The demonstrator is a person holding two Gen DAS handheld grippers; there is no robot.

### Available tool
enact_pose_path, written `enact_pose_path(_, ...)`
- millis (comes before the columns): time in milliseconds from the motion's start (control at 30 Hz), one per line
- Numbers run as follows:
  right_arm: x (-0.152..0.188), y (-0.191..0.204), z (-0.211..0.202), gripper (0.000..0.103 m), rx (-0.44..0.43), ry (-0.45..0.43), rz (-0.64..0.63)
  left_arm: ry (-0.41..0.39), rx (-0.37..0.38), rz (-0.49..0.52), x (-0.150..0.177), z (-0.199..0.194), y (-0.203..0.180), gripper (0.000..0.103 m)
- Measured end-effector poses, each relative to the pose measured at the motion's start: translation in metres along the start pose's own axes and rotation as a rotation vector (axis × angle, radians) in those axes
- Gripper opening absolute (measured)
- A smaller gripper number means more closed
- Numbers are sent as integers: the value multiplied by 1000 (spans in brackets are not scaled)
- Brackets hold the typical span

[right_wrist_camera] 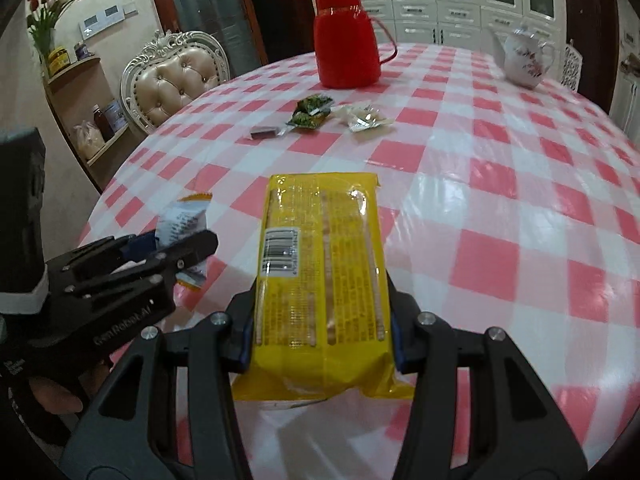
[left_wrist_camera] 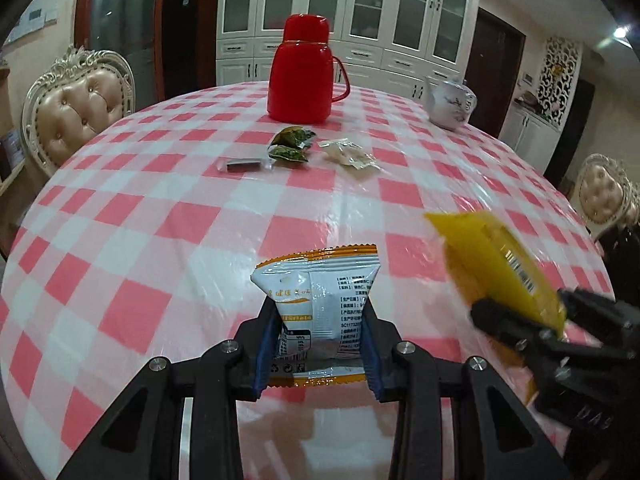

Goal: Organize snacks
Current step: 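Carry both held snacks off the table over the purple-rimmed box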

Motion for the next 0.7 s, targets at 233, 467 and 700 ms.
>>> enact_pose_path(233,12,8,-35,53,13,-33,-34,-3,19,26,20,-22,-1,38)
enact_pose_path(467,31,26,-58,53,-5,-48,-90,-7,28,56,35,-38,-6,38)
enact_pose_path(700,52,25,-79,53,-1,-54,-118,9,55,96,50,-46,-18,38)
Point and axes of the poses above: each gripper's, at about its wrist camera, not at the fingertips, and z roughly the way its jaws point, y to its left, x to its underside, the point moved 4 cm from there along z, roughly the way its jaws point, and after that the axes turned 11 degrees about -z, right-handed, at the moved point
